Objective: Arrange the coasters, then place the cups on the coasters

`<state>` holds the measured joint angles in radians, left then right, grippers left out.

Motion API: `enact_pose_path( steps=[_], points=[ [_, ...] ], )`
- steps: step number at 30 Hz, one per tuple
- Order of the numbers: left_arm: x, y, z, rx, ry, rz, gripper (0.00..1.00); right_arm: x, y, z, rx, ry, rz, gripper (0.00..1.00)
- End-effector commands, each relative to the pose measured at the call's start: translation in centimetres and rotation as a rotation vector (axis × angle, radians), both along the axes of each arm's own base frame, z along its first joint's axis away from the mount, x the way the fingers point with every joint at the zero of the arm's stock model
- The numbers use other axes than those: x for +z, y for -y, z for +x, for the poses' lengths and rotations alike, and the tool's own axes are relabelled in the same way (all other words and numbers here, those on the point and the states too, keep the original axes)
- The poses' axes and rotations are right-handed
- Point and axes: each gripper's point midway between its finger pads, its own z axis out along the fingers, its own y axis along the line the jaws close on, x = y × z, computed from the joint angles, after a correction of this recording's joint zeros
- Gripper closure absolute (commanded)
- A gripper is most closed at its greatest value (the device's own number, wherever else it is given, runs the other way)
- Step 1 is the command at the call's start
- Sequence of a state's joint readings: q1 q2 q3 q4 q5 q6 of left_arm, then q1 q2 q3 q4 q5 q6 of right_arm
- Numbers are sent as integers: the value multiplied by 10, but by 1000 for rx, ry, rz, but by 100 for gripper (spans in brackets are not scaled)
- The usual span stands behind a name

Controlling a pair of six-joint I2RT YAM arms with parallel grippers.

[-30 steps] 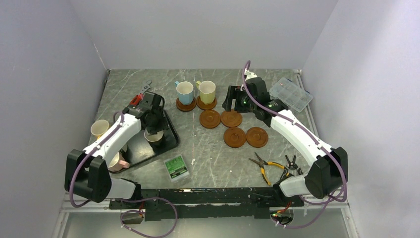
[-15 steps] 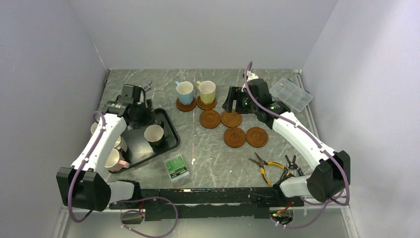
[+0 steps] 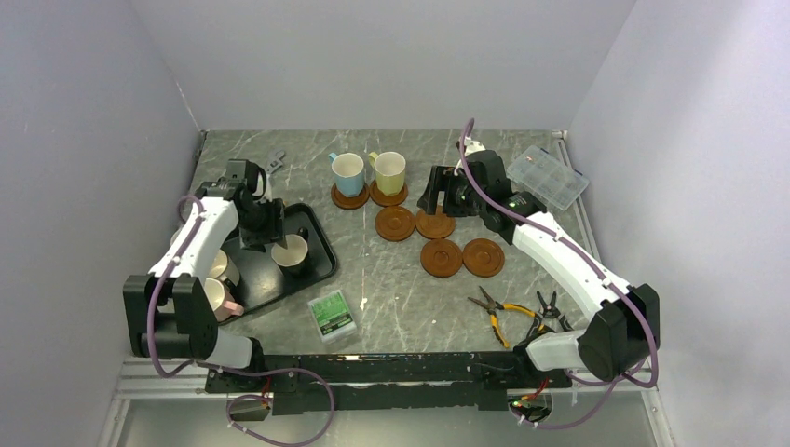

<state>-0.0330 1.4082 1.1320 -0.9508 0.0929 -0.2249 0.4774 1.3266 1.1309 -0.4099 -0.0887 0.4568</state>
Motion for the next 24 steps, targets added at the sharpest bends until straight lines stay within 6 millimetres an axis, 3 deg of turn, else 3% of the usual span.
enact_pose_path(
  steps=[1, 3, 11, 17, 21, 24],
  points=[
    [15, 6, 29, -101, 123, -14, 44, 17, 0, -2, 1, 46, 35, 22],
    [14, 13, 34, -134, 144, -39, 49, 16, 0, -3, 2, 44, 33, 22],
    [3, 30, 37, -236, 148, 33, 53, 16, -4, -10, 26, 39, 57, 22],
    [2, 27, 38, -244, 146, 116, 85, 14, -6, -13, 36, 29, 65, 23],
    [17, 29, 32, -230, 194, 114, 96, 16, -10, -15, 44, 34, 69, 23],
    [32, 30, 23, -176, 231, 96, 97, 16, -17, -16, 34, 36, 60, 23]
  ],
)
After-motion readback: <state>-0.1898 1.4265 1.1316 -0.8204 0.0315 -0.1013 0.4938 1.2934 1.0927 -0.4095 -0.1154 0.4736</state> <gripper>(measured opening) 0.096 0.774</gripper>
